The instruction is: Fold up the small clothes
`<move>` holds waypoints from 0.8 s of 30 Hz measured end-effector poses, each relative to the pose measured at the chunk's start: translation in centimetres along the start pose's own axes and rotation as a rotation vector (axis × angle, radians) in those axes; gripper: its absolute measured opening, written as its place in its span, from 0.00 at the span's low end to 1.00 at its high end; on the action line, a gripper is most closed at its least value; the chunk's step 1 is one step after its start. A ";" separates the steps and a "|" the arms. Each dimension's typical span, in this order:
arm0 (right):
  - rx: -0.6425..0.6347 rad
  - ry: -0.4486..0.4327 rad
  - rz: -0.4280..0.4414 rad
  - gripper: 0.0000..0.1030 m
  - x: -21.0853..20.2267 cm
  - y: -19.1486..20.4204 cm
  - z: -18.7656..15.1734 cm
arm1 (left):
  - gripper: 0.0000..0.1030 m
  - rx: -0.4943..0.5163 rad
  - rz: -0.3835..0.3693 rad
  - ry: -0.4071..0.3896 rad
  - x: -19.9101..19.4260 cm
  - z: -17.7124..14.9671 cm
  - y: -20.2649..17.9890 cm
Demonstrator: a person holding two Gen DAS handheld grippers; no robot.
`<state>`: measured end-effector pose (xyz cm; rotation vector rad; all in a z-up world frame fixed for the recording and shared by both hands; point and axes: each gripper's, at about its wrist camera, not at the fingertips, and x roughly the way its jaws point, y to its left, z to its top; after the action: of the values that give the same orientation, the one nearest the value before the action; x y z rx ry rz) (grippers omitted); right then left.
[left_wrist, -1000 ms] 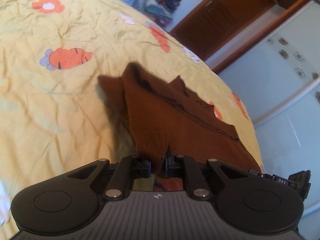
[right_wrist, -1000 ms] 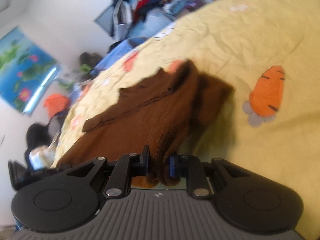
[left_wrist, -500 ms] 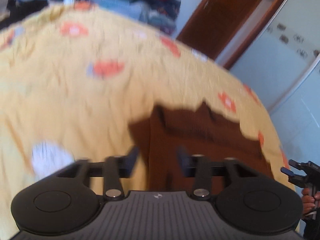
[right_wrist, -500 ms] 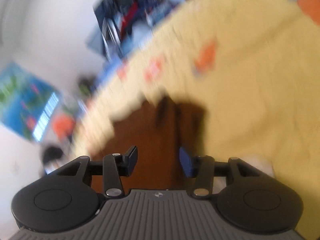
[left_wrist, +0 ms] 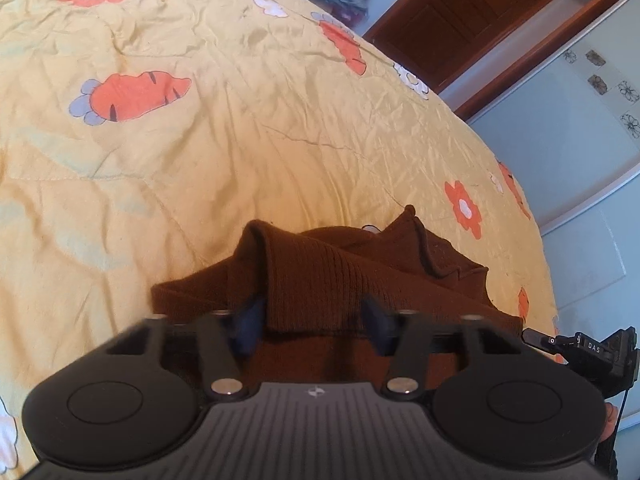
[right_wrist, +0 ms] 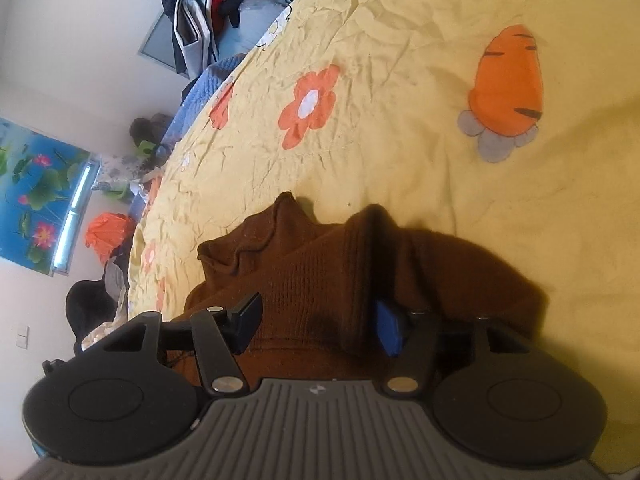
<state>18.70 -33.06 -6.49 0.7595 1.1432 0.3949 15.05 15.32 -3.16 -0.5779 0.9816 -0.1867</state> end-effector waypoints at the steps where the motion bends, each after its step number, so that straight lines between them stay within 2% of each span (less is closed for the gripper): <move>1: -0.003 0.002 -0.001 0.54 0.0 0.0 0.3 | 0.10 0.008 0.000 0.008 0.1 0.2 0.0; 2: -0.013 0.009 -0.008 0.48 0.3 0.0 0.4 | 0.07 0.015 0.005 0.017 0.4 0.3 -0.1; 3: -0.030 0.018 -0.022 0.29 0.4 0.0 0.5 | 0.06 0.026 0.018 0.017 0.5 0.4 -0.3; 4: -0.049 0.027 -0.035 0.14 0.6 0.1 0.7 | 0.05 0.047 0.020 -0.004 0.2 0.5 -0.6; 6: -0.049 0.003 -0.004 0.14 0.9 0.1 1.4 | 0.05 0.090 -0.006 -0.054 -0.5 1.3 -1.8; 8: -0.017 -0.075 0.051 0.14 -0.2 -0.1 2.2 | 0.05 0.079 -0.042 -0.135 -1.4 2.8 -2.6; 9: 0.020 -0.121 0.087 0.14 -0.8 -0.6 2.7 | 0.06 0.059 -0.036 -0.182 -1.5 3.6 -2.6; 11: 0.137 -0.215 0.119 0.26 -1.3 -2.3 3.4 | 0.11 0.025 -0.003 -0.222 -1.1 4.9 -2.3; 12: 0.179 -0.236 0.116 0.53 -1.4 -3.0 3.6 | 0.13 -0.012 -0.005 -0.225 -0.9 5.2 -1.7; 13: 0.207 -0.245 0.118 0.75 -1.4 -3.5 3.6 | 0.20 -0.058 -0.019 -0.219 -0.8 5.3 -1.0; 14: 0.217 -0.251 0.119 0.80 -1.6 -3.7 3.4 | 0.26 -0.095 -0.035 -0.206 -0.9 5.1 -0.4; 15: 0.207 -0.249 0.126 0.80 -1.9 -3.6 3.1 | 0.39 -0.097 -0.052 -0.207 -1.2 4.7 -0.2; 16: 0.184 -0.243 0.139 0.80 -2.2 -3.4 2.8 | 0.61 -0.069 -0.054 -0.224 -1.5 4.0 -0.2; 17: 0.159 -0.240 0.142 0.80 -2.5 -3.1 2.5 | 0.73 -0.028 -0.029 -0.245 -1.8 3.5 -0.4; 18: 0.127 -0.242 0.127 0.80 -2.7 -2.6 2.3 | 0.82 0.027 0.028 -0.265 -1.7 3.0 -1.0; 22: -0.058 -0.239 -0.067 0.80 -1.3 -0.1 3.5 | 0.82 0.207 0.246 -0.226 1.4 3.4 -2.8; 24: -0.169 -0.206 -0.149 0.78 0.7 1.3 4.4 | 0.81 0.262 0.301 -0.168 3.9 3.9 -3.2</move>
<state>23.15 -33.22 -5.10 0.5497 0.9524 0.2774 20.77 12.61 -2.62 -0.1982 0.8525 0.0031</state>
